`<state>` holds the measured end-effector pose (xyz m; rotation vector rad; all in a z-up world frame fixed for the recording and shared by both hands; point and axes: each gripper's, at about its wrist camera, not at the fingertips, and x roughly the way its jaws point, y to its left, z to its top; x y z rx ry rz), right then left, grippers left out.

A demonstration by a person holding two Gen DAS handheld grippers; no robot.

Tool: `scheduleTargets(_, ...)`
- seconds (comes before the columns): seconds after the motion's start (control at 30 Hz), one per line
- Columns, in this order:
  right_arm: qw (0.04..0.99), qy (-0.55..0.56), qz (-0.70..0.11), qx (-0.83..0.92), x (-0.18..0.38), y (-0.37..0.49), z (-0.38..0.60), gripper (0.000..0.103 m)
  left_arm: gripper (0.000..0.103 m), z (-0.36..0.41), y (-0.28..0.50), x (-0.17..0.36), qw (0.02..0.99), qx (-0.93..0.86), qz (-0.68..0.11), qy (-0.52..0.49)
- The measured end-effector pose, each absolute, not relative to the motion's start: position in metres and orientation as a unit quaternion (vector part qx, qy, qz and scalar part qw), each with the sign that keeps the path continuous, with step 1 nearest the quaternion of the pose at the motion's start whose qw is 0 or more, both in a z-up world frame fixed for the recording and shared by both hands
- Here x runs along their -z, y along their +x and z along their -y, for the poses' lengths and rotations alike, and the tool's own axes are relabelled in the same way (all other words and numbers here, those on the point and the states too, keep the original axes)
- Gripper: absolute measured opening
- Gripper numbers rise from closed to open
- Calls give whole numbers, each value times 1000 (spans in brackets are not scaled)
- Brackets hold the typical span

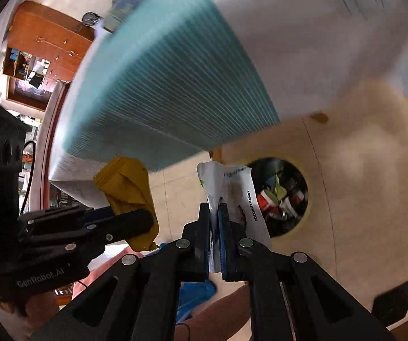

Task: Collect trash
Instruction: 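Carry the yellow bag and white packet over the trash bin with both tools, then open both tools to drop the bag and packet into the bin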

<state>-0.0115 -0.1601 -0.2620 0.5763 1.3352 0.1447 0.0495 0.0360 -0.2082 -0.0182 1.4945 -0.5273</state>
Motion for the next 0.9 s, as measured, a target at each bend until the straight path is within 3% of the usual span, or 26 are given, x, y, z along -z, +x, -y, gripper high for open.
scheduleTargets(0.53,706,330,-626,-27,445,-25,184,5,17,-26,44,376,727,151,-669,-34)
scheduleTargets(0.7,704,333,-627,-25,494,-10,176,16,17,-14,53,426,729,140,-669,-34)
scheduleTargets(0.8,707,328,-627,-20,517,-4,175,29,18,-6,56,450,736,135,-663,-25)
scheduleTargets(0.9,706,329,-627,3,537,-1,179,38,28,2,56,471,737,129,-663,-8)
